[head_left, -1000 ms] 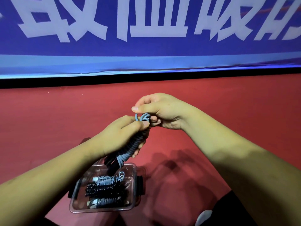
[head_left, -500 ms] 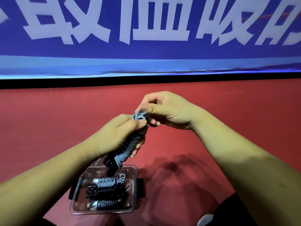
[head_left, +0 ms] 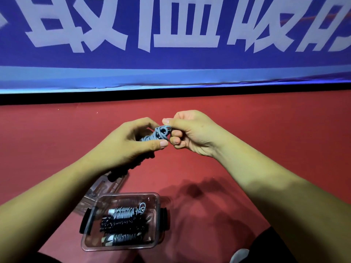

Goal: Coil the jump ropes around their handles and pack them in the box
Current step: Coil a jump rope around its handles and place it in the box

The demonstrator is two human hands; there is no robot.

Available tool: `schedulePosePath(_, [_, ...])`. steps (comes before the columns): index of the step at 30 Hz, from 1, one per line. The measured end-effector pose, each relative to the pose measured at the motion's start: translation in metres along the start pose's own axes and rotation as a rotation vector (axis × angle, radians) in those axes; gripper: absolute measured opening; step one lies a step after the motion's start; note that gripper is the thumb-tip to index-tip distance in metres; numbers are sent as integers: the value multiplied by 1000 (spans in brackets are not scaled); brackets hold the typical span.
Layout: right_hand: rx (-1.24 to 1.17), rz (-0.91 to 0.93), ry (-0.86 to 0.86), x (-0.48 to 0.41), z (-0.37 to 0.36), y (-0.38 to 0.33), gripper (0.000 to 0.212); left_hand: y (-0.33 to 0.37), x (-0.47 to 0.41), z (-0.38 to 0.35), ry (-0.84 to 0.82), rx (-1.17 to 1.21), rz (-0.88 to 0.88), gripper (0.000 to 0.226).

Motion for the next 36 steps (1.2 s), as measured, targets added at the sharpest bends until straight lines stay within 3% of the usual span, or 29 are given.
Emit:
schedulePosePath(4, [-25, -12, -35, -1, -6, 4, 29, -1, 1, -3, 165, 59, -40, 25])
schedulePosePath(8, [19, 19, -22, -1, -9, -1, 29, -3, -2, 1, 166, 252, -4, 44])
schedulePosePath(14, [272, 116, 66, 2, -9, -4, 28, -1, -5, 4, 187, 355, 22, 20])
schedulePosePath(18, [232, 18, 43, 1, -5, 5, 26, -5, -5, -2, 186, 216, 89, 28])
schedulePosePath(25, [124, -30, 1, -1, -9, 5, 27, -5, -7, -3, 195, 387, 87, 19])
schedulePosePath(36, [-83, 254, -18, 6, -19, -7, 14, -2, -8, -8, 127, 669, 162, 34])
Point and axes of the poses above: each hand's wrist, its own x-axis away from the middle knuckle, its own z-axis out of the back of the hand, y = z × x, the point moved 4 cm from there along -x, towards the middle knuckle, and after that the axes turned 7 degrees about y, right-handed, at the moved point
